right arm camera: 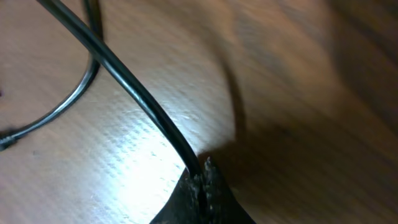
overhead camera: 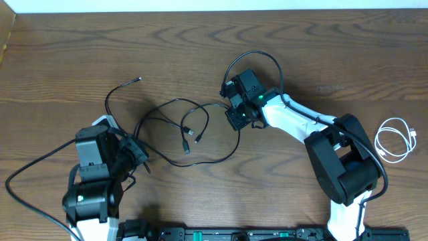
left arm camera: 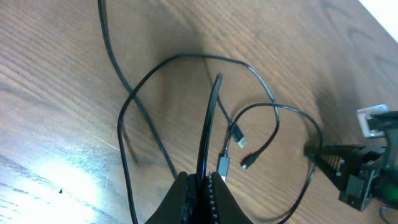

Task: Untangle cables

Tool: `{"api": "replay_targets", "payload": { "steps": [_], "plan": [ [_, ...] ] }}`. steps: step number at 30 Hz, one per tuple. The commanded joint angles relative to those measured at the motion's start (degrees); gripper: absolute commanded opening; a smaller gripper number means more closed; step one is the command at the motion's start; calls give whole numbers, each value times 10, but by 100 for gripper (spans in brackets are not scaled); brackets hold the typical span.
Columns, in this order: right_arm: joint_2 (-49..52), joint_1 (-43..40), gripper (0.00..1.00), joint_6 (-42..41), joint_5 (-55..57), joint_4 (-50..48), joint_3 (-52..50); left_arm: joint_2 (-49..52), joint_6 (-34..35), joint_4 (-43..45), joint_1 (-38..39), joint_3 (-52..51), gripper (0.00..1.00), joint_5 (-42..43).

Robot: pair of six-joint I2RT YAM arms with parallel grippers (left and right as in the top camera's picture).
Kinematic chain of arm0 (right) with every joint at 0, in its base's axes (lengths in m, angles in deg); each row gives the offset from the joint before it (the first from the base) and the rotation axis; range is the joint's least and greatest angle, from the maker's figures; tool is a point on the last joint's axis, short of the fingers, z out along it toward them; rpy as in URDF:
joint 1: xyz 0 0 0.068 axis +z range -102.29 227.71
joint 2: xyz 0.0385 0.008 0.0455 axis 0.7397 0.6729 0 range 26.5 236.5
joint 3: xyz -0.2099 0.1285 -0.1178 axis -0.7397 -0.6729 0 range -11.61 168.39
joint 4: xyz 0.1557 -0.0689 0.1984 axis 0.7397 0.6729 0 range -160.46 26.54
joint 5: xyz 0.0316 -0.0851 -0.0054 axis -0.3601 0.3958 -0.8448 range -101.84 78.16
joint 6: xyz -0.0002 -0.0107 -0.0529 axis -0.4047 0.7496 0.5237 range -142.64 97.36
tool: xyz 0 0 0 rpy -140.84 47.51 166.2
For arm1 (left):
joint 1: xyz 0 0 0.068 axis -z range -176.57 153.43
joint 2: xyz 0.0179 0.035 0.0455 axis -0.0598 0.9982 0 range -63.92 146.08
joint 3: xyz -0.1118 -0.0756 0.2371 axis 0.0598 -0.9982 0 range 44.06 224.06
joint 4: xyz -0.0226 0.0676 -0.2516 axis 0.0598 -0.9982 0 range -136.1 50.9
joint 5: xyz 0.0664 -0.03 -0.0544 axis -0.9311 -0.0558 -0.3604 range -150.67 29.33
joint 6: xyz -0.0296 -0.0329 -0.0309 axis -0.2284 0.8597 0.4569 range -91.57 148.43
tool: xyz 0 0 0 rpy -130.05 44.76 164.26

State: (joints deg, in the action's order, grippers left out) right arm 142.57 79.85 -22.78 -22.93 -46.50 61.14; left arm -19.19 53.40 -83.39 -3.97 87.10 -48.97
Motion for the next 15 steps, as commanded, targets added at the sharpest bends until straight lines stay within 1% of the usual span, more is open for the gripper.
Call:
{"api": "replay_targets", "payload": {
  "steps": [1,4,6,9,11,12,15],
  "plan": [
    [-7,-2,1,-58,123,11,-2,26,-12,0,-3,-7,8,-7],
    [-7,-2,1,-98,239,28,-2,51,-12,0,-3,-7,7,-7],
    [-7,-3,1,-108,297,37,-2,76,-12,0,-3,-7,8,-7],
    [-7,-3,2,-110,295,37,-2,102,-12,0,-3,-7,8,-7],
    [-7,-2,6,-118,279,36,-2,122,-12,1,-3,-7,8,-7],
    [-7,-2,7,-118,269,34,-2,130,-12,2,-3,-7,8,-7],
    [-7,-2,7,-118,254,32,-2,153,-12,4,-3,-7,8,-6]
  ]
}}
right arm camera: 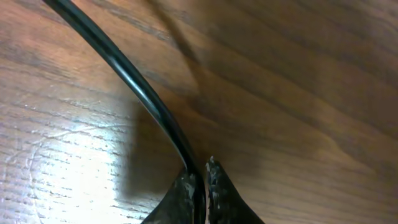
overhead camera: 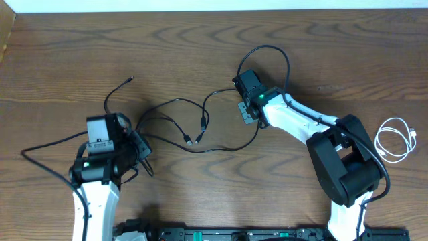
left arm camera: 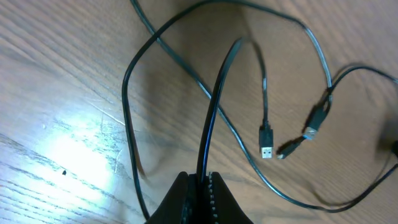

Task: Untangle cables

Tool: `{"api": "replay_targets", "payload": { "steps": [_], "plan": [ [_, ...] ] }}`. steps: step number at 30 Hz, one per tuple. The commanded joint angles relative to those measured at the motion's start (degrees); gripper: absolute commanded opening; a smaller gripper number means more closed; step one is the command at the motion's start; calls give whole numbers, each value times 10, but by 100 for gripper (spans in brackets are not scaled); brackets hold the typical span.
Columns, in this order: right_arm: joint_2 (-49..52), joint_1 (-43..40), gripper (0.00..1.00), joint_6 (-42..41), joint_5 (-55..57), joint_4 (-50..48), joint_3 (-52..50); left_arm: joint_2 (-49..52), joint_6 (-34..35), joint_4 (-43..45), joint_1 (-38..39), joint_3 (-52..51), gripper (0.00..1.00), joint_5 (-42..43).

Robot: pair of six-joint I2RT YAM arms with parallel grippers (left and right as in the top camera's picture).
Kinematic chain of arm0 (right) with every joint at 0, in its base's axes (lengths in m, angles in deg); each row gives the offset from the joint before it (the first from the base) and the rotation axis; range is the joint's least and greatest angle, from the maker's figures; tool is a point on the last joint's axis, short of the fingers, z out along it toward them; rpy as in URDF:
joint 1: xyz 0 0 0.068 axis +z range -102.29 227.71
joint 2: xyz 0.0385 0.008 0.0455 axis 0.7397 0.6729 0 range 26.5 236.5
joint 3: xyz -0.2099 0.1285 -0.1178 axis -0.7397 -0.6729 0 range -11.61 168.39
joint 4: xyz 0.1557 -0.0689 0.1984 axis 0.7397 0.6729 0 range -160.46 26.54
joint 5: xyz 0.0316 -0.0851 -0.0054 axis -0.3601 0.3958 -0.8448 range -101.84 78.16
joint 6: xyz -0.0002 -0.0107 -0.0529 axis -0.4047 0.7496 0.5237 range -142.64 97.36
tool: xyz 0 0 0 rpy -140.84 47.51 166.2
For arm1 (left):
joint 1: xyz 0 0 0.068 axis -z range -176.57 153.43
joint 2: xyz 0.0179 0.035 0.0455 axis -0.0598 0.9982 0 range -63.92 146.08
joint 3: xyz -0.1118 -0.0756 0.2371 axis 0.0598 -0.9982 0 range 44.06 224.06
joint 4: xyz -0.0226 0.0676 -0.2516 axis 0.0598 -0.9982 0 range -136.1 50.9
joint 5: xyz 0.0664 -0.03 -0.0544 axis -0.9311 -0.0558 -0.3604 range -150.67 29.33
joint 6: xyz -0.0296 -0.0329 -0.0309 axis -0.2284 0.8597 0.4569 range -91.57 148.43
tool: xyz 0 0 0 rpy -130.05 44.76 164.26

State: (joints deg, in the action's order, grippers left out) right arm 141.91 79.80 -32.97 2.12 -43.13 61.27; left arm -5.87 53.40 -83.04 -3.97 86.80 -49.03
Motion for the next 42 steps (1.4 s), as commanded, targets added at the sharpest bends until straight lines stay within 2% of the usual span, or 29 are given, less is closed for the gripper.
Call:
{"api": "replay_targets", "payload": {
  "steps": [1,4,11,15,18,20,23,27,29,34,37,42],
  "plan": [
    [0,-2,6,-16,2,-2,-4,27,-12,1,-3,-4,8,-6],
    [0,-1,2,-16,2,-3,-4,47,-12,2,-3,-4,7,-5],
    [0,-1,4,-16,-7,-4,-4,82,-12,3,-3,-4,8,14],
    [0,-1,5,-16,-24,-7,-4,105,-12,3,-3,-4,17,14],
    [0,-1,8,-16,-24,-8,-4,119,-12,3,-3,-4,34,14],
    [0,-1,11,-16,-26,-8,-4,132,-12,3,-3,-4,52,14],
    [0,-1,16,-16,-26,-8,-4,145,-12,5,-3,-4,66,14],
    [0,-1,25,-16,-26,-8,-4,153,-12,5,-3,-4,73,16],
    [0,-1,31,-17,-26,-8,-4,153,-31,8,-3,-4,75,45],
    [0,-1,53,-16,-26,-9,-4,153,-135,33,-3,-4,77,212],
    [0,-1,62,-16,-28,-9,-4,153,-153,46,-3,-4,79,269],
    [0,1,72,-16,-28,-10,-4,153,-153,56,-3,-4,79,277]
  ]
}}
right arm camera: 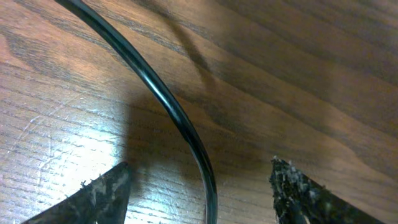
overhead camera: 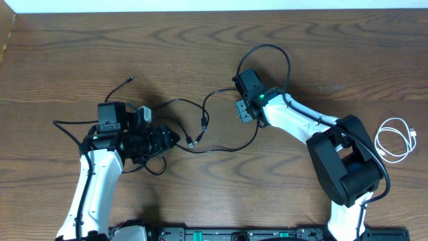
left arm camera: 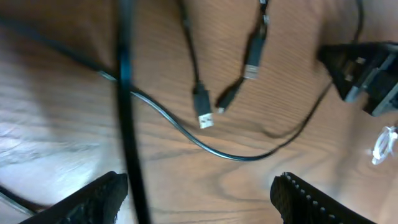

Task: Untangle cables
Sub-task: 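Pull the black cable leftward with the left gripper, right gripper holding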

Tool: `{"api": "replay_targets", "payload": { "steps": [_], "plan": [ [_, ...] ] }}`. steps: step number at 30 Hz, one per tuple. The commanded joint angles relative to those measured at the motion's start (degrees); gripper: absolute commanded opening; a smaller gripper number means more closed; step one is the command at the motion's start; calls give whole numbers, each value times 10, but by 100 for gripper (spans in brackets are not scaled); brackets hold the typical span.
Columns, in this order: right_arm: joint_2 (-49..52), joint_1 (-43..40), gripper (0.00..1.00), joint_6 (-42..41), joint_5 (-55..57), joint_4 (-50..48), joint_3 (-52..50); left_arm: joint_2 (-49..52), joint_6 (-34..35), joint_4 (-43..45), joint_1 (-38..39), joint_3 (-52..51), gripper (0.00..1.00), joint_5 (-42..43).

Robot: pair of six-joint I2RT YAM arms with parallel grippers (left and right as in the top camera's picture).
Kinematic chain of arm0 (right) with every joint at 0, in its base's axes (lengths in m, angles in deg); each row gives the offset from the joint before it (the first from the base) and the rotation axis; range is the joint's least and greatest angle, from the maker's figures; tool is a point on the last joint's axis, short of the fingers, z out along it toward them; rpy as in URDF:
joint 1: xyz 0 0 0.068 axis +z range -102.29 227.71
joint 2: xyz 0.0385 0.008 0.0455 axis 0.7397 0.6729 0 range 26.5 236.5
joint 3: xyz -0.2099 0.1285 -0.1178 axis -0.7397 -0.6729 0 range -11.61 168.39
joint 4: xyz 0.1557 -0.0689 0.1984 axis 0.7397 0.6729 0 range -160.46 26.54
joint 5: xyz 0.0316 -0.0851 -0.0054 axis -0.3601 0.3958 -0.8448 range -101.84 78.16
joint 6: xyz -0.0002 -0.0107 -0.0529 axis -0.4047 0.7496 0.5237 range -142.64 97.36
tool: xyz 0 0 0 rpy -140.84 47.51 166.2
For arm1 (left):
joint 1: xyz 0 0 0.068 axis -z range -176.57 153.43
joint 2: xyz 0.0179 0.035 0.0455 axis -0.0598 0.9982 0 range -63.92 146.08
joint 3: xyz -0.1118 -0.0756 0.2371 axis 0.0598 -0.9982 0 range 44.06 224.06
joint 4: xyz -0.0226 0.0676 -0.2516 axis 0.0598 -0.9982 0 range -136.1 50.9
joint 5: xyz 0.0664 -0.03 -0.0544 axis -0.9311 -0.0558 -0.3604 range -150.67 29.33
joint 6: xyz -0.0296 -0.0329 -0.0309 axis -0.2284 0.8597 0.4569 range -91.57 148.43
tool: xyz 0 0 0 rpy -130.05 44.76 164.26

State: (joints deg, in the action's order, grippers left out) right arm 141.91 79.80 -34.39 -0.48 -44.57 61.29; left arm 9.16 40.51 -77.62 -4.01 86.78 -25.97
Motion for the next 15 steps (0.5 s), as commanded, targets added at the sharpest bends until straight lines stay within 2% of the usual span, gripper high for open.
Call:
{"api": "replay_targets", "payload": {
  "steps": [1,3,7,9,10,12,15],
  "plan": [
    [0,1,74,-2,-2,5,-4,2,-25,3,-2,-4,79,54],
    [0,2,75,-2,-2,4,-4,2,-45,3,-2,-4,76,83],
    [0,3,76,-2,-3,3,-4,2,-84,2,-2,-4,62,146],
    [0,3,76,-2,-7,3,-4,2,-85,3,-2,-4,37,147],
    [0,3,76,-2,-9,3,-4,2,-84,3,-2,-4,30,145],
    [0,3,75,-2,-11,3,-4,2,-84,2,-2,-4,23,138],
    [0,2,75,-2,-11,3,-4,2,-84,2,-2,-4,20,120]
  ]
}}
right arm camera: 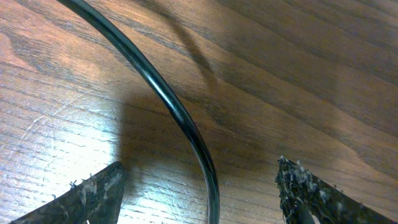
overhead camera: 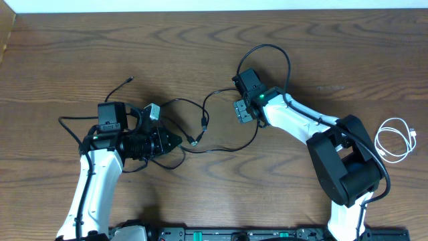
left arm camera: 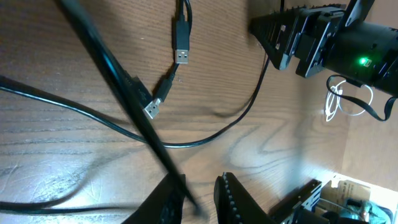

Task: Untangle cables
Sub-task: 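Pull the black cable leftward with the left gripper, right gripper holding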

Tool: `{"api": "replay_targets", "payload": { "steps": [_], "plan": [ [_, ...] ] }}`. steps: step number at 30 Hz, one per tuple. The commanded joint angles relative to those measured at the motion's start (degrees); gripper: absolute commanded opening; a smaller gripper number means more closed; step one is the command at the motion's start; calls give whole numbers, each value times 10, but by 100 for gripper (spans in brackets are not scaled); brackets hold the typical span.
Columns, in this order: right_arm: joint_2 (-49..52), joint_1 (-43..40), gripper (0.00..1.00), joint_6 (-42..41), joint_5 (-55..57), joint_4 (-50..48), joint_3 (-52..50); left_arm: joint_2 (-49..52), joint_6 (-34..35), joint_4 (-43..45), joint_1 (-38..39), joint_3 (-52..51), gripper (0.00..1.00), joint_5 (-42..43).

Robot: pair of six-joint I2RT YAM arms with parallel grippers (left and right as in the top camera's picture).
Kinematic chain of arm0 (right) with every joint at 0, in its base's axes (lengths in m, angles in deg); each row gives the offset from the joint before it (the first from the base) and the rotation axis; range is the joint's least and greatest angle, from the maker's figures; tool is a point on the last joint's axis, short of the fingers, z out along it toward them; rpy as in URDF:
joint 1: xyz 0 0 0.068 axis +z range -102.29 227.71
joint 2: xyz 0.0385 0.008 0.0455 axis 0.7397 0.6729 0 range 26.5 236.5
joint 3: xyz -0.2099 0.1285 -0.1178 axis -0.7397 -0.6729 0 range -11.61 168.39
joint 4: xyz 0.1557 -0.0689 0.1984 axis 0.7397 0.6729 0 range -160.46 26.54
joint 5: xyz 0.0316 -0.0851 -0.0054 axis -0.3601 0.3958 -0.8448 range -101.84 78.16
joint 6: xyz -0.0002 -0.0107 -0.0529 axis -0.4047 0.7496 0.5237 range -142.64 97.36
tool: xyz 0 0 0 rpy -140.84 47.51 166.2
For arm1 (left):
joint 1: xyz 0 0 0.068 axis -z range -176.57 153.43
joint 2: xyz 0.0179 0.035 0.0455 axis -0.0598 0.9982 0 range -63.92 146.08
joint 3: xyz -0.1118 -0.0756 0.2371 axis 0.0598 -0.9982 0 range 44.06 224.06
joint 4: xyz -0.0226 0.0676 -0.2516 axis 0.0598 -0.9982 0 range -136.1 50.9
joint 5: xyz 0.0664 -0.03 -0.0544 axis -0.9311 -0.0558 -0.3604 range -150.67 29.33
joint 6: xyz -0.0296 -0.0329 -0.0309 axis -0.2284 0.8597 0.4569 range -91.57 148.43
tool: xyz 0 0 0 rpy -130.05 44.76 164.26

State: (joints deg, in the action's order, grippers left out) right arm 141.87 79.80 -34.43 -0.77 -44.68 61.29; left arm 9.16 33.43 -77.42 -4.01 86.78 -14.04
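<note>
Black cables [overhead camera: 200, 110] lie looped and crossed at the table's middle, with USB plugs [overhead camera: 202, 122] at their loose ends. My left gripper [overhead camera: 171, 142] sits low at the tangle's left side. In the left wrist view a blurred black cable [left arm camera: 118, 74] runs down between the jaws of the left gripper [left arm camera: 199, 200], which stand narrow with a gap still showing. My right gripper [overhead camera: 242, 111] is wide open over another black cable [right arm camera: 168, 106] that lies on the wood between the fingers of the right gripper [right arm camera: 205, 199].
A coiled white cable [overhead camera: 394, 137] lies at the far right, apart from the tangle. One black cable end [overhead camera: 130, 79] reaches toward the upper left. Another cable trails off the left arm [overhead camera: 67, 124]. The wooden table [overhead camera: 334, 40] has a white strip along its far edge.
The left jaws, wide open before, now stand narrow around a black cable, and the left gripper has shifted slightly right. The right gripper stays wide open in place.
Both grippers were first shut on black cables, the left at the lower left, the right at the centre. Then the right had shifted up and right, spreading the loops. Later both stood open, the left moved in beside the tangle. Now the left jaws have narrowed on a cable.
</note>
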Motion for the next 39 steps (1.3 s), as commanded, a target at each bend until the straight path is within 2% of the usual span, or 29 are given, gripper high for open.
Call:
{"api": "replay_targets", "payload": {
  "steps": [1,5,8,16,23,28,31,39],
  "plan": [
    [0,3,75,-2,-8,4,-4,2,-13,0,-2,-4,19,-4],
    [0,3,74,-2,-8,4,-4,2,-13,0,-2,-4,19,-9],
    [0,3,74,-2,-8,4,-4,2,-12,0,-2,-4,9,-28],
    [0,3,71,-2,-12,3,-4,2,81,-11,-2,-4,8,-242],
    [0,3,51,-2,-12,3,-4,3,89,-15,-2,-6,8,-273],
    [0,3,38,-2,-12,3,-4,4,127,-19,-2,-10,8,-351],
    [0,3,38,-2,-12,3,-4,7,149,-17,-2,-24,8,-388],
    [0,2,39,-2,-12,3,-4,29,162,5,-3,-50,8,-410]
  ]
}}
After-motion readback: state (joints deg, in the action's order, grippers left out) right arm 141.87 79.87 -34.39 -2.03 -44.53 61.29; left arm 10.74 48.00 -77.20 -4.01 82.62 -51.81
